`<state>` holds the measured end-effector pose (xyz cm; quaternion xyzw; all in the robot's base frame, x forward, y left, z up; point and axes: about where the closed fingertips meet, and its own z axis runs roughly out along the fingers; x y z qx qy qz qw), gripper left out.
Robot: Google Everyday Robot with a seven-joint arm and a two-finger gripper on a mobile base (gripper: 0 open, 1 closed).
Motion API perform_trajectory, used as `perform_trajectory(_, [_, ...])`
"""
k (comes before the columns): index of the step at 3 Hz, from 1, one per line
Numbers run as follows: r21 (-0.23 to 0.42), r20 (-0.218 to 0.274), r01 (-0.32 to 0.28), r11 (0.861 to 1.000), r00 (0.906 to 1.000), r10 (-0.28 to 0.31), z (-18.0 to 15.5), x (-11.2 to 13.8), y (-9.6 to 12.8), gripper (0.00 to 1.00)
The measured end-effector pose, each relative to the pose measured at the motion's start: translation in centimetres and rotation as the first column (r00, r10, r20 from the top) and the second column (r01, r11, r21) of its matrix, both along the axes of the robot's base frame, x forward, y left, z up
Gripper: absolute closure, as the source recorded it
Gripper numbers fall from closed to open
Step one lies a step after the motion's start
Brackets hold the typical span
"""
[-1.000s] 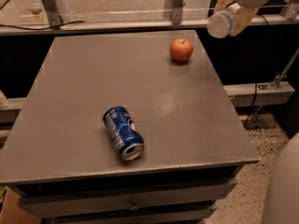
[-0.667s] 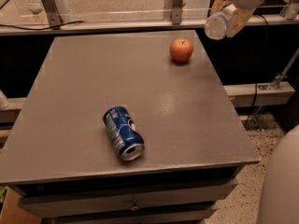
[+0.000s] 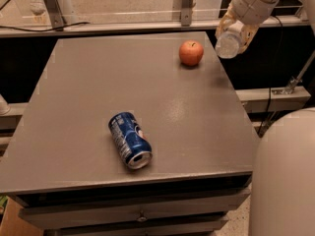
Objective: Move blue plastic bottle near apple
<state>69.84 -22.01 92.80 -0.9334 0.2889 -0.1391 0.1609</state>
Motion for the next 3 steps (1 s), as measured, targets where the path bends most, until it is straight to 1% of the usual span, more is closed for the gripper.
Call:
perform_trajectory(1, [-0.033,-0.029,-0.12,0.992,0.9925,0.119,-1.8,0.0,0.0,1.0])
perform_trajectory(2, [-0.056,-0.051,-0.217,0.974,0.9754,0.215,-3.2,-0.1,0.1,1.0])
perform_trajectory(3, [-0.067,-0.083,-0.3,0.952,0.9521,0.294,-4.9,-0.6,0.6,1.0])
